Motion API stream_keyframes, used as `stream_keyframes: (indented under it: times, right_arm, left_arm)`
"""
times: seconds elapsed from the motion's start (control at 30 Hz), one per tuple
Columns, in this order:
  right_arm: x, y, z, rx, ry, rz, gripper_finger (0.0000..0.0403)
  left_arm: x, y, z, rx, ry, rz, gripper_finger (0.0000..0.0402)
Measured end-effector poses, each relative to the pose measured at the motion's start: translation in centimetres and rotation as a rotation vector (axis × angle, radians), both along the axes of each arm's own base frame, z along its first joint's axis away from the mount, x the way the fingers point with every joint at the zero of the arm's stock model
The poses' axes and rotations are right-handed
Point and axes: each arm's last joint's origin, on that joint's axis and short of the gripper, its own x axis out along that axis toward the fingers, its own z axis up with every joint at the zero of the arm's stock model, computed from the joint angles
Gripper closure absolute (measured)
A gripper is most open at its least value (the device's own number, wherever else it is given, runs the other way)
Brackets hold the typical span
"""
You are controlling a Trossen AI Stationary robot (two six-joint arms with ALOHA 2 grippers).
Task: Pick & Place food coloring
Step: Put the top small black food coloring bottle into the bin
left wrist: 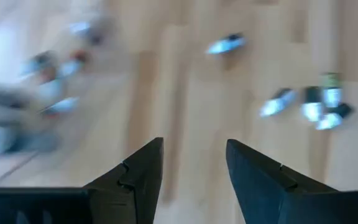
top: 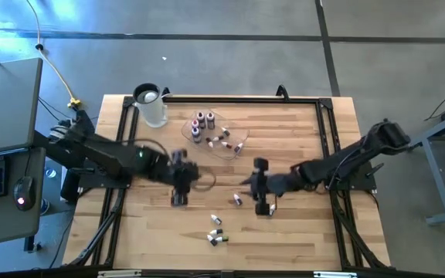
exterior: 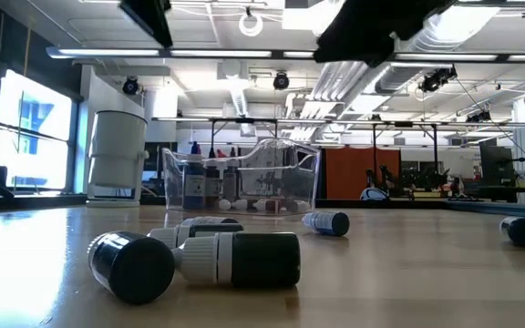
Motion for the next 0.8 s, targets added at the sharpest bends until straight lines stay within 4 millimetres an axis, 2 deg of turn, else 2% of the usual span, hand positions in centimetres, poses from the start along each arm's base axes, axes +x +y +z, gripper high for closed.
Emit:
stream_keyframes:
  times: [0.13,0.2,0.27,0.37,0.53,0.6,0.8]
  right_arm:
    - [1.0,2.6,-0.4,-0.068,0.147,0.082,0.0277]
    - [1.3,3.5,-0.7,-0.067,0.247,0.152,0.0277]
    - [1.3,4.1,-0.6,-0.055,0.328,0.212,0.0275]
    - [0.9,4.4,-1.0,-0.024,0.46,0.283,0.0267]
    - [-0.5,4.1,-2.0,-0.046,0.617,0.317,0.0252]
    - [-1.4,3.9,-2.9,-0.076,0.7,0.328,0.0252]
    - [-2.8,3.8,-5.8,-0.06,0.759,0.385,0.0257]
  left_arm:
    - [-0.6,-2.4,-5.6,-0.112,-0.064,-0.317,0.0228]
    - [-0.6,-3.2,-7.4,-0.164,-0.107,-0.428,0.0228]
    - [-0.7,-3.6,-8.6,-0.174,-0.14,-0.463,0.0228]
    - [-0.6,-3.6,-9.5,-0.171,-0.176,-0.458,0.0227]
    - [-0.5,-3.6,-9.6,-0.141,-0.203,-0.434,0.0227]
    - [-0.5,-3.6,-9.6,-0.142,-0.208,-0.433,0.0227]
    - [-0.4,-3.6,-9.5,-0.14,-0.215,-0.436,0.0227]
